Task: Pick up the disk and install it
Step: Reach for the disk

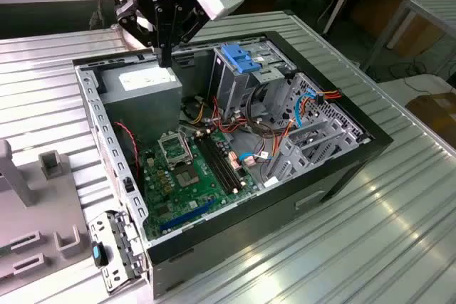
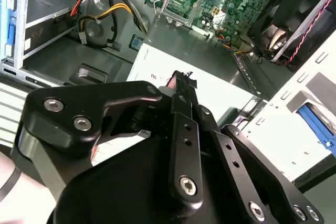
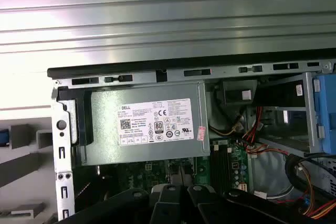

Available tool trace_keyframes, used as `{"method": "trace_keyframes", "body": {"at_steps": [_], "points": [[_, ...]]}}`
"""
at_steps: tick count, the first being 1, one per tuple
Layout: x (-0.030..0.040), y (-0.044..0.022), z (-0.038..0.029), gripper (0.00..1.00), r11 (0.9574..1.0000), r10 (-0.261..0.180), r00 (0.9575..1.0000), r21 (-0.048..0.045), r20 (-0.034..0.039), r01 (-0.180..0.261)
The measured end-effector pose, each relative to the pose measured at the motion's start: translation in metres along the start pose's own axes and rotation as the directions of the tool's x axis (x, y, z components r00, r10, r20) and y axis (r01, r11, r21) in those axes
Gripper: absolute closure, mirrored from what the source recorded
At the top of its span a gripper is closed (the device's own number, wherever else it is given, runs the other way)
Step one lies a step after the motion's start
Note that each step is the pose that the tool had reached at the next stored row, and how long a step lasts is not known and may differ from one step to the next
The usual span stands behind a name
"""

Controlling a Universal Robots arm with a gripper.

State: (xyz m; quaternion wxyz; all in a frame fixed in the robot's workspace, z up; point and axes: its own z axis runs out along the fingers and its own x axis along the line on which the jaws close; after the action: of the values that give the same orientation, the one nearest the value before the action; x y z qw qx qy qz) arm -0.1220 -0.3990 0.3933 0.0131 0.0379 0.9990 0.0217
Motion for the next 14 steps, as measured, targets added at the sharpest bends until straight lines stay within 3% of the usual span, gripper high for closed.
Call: {"method": "trace_keyframes", "body": {"at_steps": [5, 14], "points": [[0.0002, 0.0, 0.0, 0.89, 1.0, 0.0, 1.0, 0.0, 0.0, 0.0], [0.0112, -0.0002, -0.0003, 0.89, 1.0, 0.0, 1.0, 0.0, 0.0001, 0.0]]}}
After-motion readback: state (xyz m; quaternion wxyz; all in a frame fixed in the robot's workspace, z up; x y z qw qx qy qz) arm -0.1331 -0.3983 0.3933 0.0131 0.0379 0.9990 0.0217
